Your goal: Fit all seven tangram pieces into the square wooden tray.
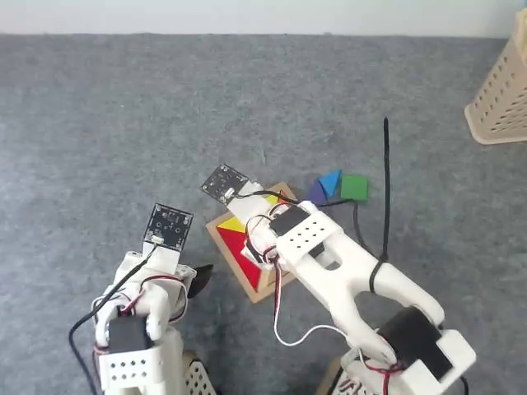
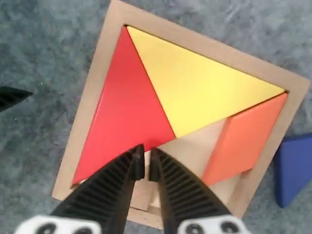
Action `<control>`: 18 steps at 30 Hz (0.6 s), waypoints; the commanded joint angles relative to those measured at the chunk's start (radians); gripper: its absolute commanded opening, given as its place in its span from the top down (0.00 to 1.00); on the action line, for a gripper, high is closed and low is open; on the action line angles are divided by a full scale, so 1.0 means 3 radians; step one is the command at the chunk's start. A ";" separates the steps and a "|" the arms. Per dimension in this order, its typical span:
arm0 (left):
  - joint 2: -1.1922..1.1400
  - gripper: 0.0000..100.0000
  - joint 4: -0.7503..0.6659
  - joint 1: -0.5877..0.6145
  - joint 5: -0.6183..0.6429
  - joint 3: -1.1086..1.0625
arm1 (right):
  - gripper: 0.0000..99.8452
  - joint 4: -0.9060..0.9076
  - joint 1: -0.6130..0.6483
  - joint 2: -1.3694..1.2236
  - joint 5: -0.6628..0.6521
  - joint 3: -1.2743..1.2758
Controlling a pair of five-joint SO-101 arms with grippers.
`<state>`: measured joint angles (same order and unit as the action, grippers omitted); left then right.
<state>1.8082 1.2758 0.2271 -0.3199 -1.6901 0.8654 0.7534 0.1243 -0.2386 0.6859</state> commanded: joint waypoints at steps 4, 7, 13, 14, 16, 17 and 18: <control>0.0046 0.65 0.0000 -0.0015 -0.0015 0.0018 | 0.99 0.0069 0.0018 0.0028 0.0046 -0.0061; 0.0046 0.65 0.0000 -0.0015 -0.0015 0.0018 | 0.99 -0.0003 0.0013 0.0028 0.0041 0.0046; 0.0046 0.65 0.0000 -0.0015 -0.0015 0.0018 | 0.99 -0.0049 -0.0176 0.0028 0.0036 0.0072; 0.0046 0.65 0.0000 -0.0015 -0.0015 0.0018 | 0.99 -0.0049 -0.0222 0.0028 0.0026 0.0072; 0.0046 0.65 0.0000 -0.0015 -0.0015 0.0018 | 0.99 -0.0049 -0.0304 0.0028 0.0026 0.0072; 0.0046 0.65 0.0000 -0.0015 -0.0015 0.0018 | 0.99 -0.0049 -0.0330 0.0028 0.0020 0.0072; 0.0046 0.65 0.0000 -0.0015 -0.0015 0.0018 | 0.99 -0.0049 -0.0350 0.0028 0.0020 0.0072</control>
<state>1.8082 1.2758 0.2271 -0.3199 -1.6901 0.8654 0.6782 0.1243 -0.2386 0.7165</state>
